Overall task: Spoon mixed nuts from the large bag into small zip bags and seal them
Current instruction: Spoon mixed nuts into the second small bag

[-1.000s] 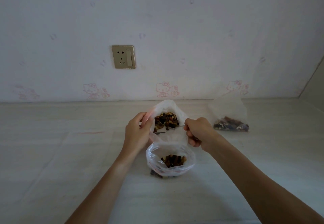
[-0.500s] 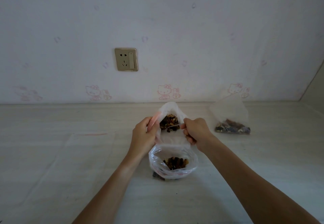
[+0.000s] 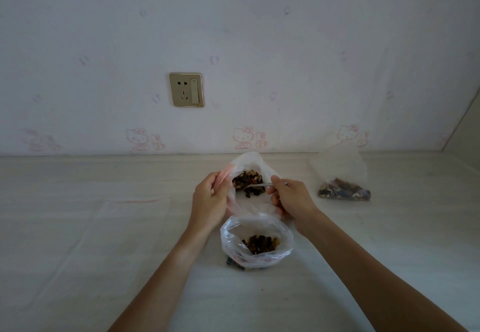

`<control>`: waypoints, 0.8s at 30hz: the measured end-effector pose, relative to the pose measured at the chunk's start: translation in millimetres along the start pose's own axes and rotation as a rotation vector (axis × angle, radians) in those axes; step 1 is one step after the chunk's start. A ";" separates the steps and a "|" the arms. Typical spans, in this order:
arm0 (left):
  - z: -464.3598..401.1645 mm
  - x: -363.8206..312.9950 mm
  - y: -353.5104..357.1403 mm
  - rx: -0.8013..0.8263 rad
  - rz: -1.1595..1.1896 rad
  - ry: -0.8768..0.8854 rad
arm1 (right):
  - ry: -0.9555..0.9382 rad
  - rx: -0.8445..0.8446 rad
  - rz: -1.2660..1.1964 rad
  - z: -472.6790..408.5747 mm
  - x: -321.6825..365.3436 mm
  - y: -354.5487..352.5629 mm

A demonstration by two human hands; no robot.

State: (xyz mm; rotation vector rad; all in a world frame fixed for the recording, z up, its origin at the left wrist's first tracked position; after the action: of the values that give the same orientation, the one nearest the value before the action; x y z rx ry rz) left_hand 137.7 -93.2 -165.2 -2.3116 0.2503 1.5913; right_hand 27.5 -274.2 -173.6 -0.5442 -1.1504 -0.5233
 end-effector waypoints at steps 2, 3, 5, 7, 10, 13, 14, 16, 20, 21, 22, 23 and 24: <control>-0.1 1.2 -1.6 -0.015 0.014 -0.005 | 0.004 0.024 -0.024 0.2 -1.2 -0.3; -0.2 0.6 -1.3 -0.017 0.021 -0.005 | 0.004 0.034 -0.035 1.0 -1.2 -1.2; -0.5 1.0 -1.6 -0.025 0.026 -0.005 | 0.007 0.048 -0.057 0.9 -2.5 -2.3; -0.7 0.3 -2.5 -0.034 0.027 -0.003 | 0.005 0.052 -0.079 1.1 -3.7 -5.9; -0.2 -2.1 -6.0 -0.040 0.033 -0.007 | -0.032 0.029 -0.089 4.1 0.4 -18.1; -0.3 -8.4 -11.1 -0.037 -0.039 0.024 | -0.089 -0.010 -0.090 11.6 12.6 -36.7; -0.2 -11.1 -13.0 -0.033 -0.069 0.037 | -0.107 -0.021 -0.092 15.8 18.3 -43.3; 0.0 -16.7 -17.2 -0.028 -0.113 0.054 | -0.149 -0.029 -0.099 27.0 31.1 -55.3; 4.6 -28.1 -29.4 -0.052 -0.205 0.110 | -0.229 0.007 -0.112 56.9 51.1 -73.7; 7.6 -30.9 -32.3 -0.057 -0.232 0.125 | -0.241 0.018 -0.109 64.7 52.8 -77.0; 12.2 -34.6 -34.8 -0.057 -0.266 0.148 | -0.249 0.029 -0.105 72.2 52.9 -79.5; 17.6 -38.4 -36.7 -0.050 -0.300 0.178 | -0.252 0.040 -0.103 79.5 51.4 -81.5; 24.0 -42.5 -38.2 -0.036 -0.328 0.210 | -0.252 0.056 -0.098 86.4 48.7 -82.4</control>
State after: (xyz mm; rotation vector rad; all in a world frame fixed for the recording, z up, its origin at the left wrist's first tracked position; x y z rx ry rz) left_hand 113.5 -50.6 -127.2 -2.3978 -0.1077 1.2073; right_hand -70.0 -286.1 -90.1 -0.5168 -1.4338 -0.5146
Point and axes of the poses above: each hand's wrist, its own z-axis away from the middle knuckle, its own y-axis out of the palm, x = y × z, the point moved 6 cm from there along -z, towards the middle knuckle, and after that the axes turned 6 degrees about y, right-handed, at the moved point
